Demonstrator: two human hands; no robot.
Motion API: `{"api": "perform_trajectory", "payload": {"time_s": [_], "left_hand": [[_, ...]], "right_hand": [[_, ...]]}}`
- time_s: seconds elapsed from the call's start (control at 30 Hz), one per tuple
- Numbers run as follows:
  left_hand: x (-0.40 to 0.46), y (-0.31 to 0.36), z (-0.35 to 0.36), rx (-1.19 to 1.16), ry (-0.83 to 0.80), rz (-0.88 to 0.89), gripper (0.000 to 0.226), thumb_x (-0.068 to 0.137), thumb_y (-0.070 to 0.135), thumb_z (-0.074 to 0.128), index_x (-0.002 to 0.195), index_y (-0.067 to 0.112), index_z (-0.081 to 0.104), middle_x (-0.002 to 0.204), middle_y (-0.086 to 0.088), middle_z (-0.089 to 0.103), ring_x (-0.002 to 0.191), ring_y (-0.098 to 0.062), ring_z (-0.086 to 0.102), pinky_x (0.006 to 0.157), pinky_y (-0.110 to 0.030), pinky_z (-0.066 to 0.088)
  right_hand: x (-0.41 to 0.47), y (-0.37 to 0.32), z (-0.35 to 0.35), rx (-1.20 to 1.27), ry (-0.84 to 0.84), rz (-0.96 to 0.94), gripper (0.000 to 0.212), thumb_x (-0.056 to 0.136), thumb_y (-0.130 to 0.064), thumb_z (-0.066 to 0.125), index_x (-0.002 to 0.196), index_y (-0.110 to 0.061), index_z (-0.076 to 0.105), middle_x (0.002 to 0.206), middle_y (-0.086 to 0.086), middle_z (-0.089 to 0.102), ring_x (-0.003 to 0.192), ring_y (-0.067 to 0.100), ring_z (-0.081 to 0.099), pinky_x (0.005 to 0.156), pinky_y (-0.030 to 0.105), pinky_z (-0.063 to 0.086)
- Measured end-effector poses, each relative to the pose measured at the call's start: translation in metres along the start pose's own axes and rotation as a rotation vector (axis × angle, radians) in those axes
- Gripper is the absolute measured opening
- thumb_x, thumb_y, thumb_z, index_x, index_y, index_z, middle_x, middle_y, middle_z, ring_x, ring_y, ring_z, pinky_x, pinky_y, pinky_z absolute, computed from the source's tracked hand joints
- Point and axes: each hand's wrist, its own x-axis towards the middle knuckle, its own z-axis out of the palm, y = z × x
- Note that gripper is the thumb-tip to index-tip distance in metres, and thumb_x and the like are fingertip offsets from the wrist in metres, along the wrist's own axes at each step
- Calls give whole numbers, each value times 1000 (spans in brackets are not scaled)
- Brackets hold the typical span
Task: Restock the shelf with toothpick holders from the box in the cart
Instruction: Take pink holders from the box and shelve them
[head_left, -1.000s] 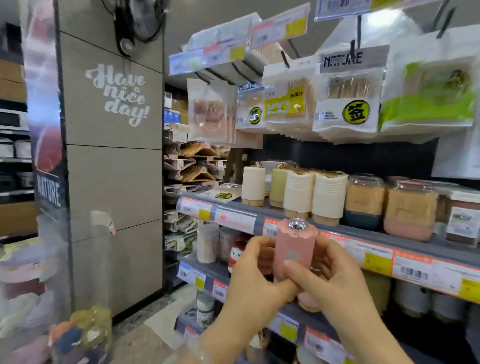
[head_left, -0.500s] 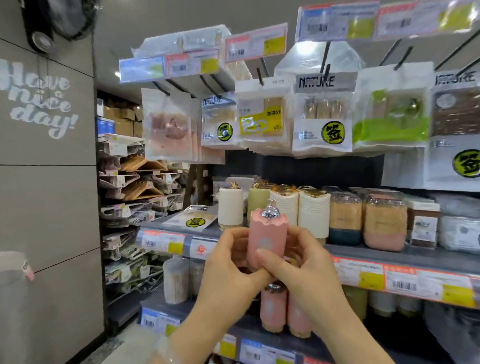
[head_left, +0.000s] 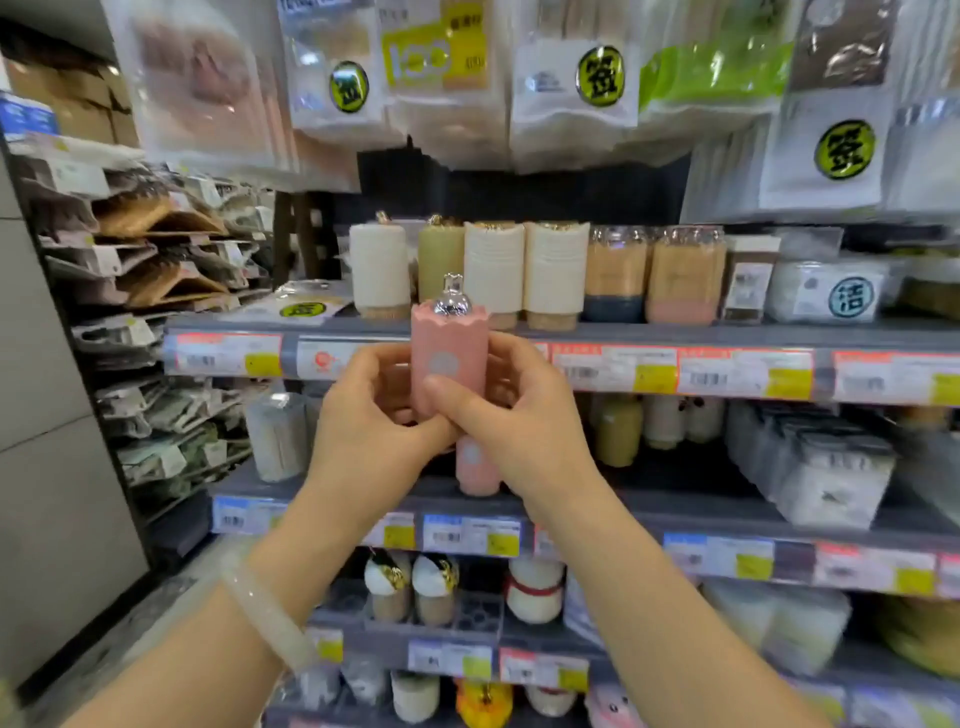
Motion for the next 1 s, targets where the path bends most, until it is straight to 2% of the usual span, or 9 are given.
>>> {"api": "perform_trajectory", "payload": {"time_s": [0.07, 0.13, 0.3, 0.43, 0.53, 0.6, 0.73, 0.83, 1.0], "left_hand": [[-13, -5, 6, -8, -21, -30, 44, 70, 2, 78, 92, 31, 53, 89, 12, 65, 73, 7, 62, 66, -12, 51], [-24, -11, 13, -4, -39, -57, 44, 71, 3, 77, 91, 32, 52, 91, 12, 64, 72, 9, 61, 65, -9, 50], [-50, -25, 32, -1, -81, -122, 42, 73, -2, 74, 94, 27, 50, 89, 9, 61, 67, 11, 59, 60, -6, 48], [-68, -35, 48, -22, -102, -184, 43, 71, -2, 75, 96, 24, 52, 88, 7, 62, 65, 11, 58, 58, -7, 46], [-79, -42, 59, -36, -127, -226, 43, 70, 5, 78, 92, 29, 51, 88, 9, 63, 68, 11, 58, 60, -7, 46], [-85, -46, 66, -48, -144, -251, 45, 69, 4, 79, 92, 30, 51, 88, 10, 63, 70, 9, 60, 60, -8, 47], [-89, -55, 78, -41, -152, -268, 45, 68, 5, 80, 92, 30, 51, 90, 8, 64, 78, -4, 63, 67, -15, 52], [-88, -57, 84, -62, -159, -265, 46, 66, 8, 82, 92, 30, 51, 89, 10, 65, 76, 1, 63, 69, -18, 53], [-85, -63, 86, -51, -131, -263, 48, 65, 15, 82, 95, 34, 50, 92, 13, 65, 82, 1, 63, 74, -21, 53]], "right_hand": [[-11, 9, -4, -18, 29, 46, 40, 78, -14, 76, 113, -19, 58, 107, 0, 68, 97, 13, 65, 83, 34, 56], [-22, 18, -9, -25, 42, 89, 40, 78, -15, 75, 114, -19, 57, 109, 1, 67, 98, 15, 65, 80, 37, 57], [-47, 36, -23, -8, 58, 139, 35, 79, -9, 74, 107, -18, 56, 99, -4, 65, 85, 7, 62, 74, 18, 54], [-65, 53, -35, -28, 75, 176, 31, 80, -8, 73, 98, -27, 56, 97, -5, 66, 87, 8, 63, 74, 19, 54], [-76, 63, -45, -24, 95, 218, 33, 80, -8, 72, 106, -22, 56, 101, -4, 66, 90, 11, 63, 76, 19, 54], [-82, 69, -52, -17, 109, 238, 31, 80, -7, 71, 102, -24, 57, 101, -3, 67, 91, 12, 64, 73, 19, 54], [-86, 76, -63, -16, 139, 266, 32, 80, -8, 71, 96, -31, 57, 94, -9, 69, 82, 1, 67, 64, 15, 52], [-84, 79, -69, -29, 142, 267, 34, 78, -4, 71, 96, -30, 58, 94, -8, 69, 78, -4, 66, 63, 14, 51], [-76, 83, -70, -41, 130, 264, 39, 75, -3, 74, 101, -27, 58, 99, -4, 69, 88, 7, 67, 65, 15, 52]]}}
